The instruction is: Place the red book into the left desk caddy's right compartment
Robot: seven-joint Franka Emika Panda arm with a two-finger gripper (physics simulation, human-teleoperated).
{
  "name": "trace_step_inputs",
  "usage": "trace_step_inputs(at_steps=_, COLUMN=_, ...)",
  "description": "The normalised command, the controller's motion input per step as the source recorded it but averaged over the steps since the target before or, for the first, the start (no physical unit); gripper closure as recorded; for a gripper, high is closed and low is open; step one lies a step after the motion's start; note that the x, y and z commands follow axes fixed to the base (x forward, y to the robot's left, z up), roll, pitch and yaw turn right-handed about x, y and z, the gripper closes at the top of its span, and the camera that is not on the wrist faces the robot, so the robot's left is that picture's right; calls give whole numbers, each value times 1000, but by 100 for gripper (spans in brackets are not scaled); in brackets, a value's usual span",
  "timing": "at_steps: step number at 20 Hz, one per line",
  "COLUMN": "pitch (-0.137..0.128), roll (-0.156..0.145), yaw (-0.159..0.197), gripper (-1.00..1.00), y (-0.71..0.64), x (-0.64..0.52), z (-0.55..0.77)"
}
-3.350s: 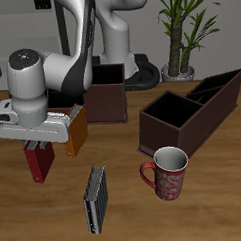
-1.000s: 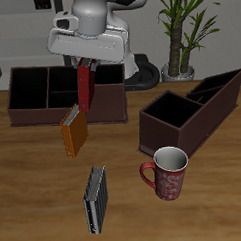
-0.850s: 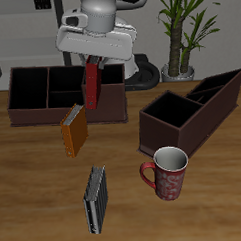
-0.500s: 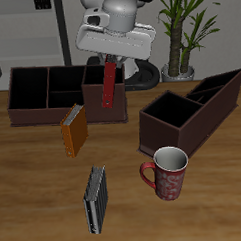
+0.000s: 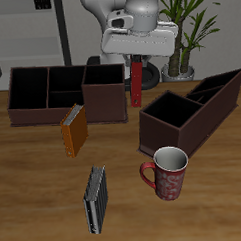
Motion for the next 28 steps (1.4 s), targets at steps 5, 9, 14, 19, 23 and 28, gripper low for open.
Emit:
trace_step_inputs(at_steps=5, pitch=-30, roll=42, yaw=-2, gripper=100, y=410, x=-156, z=180)
trace_step_inputs(at_steps=9, pitch=-7, roll=41, yaw=26, gripper=100, y=335, x=-51, z=158)
trace_step_inputs(at_steps=14, pitch=-5, roll=-15, yaw=6, gripper=100, y=301, x=19, z=78)
trace_step_inputs(at_steps=19, pitch=28, roll=-42, yaw=-47, gripper=100, y=149, x=124, z=64)
trace_step_inputs(at_steps=23, pitch=12, roll=-16, yaw=3, gripper=100, y=308, x=228, z=118)
trace_step_inputs(at_steps=28, pitch=15, roll=-33, yaw=-14, gripper=100, y=127, x=250, z=112)
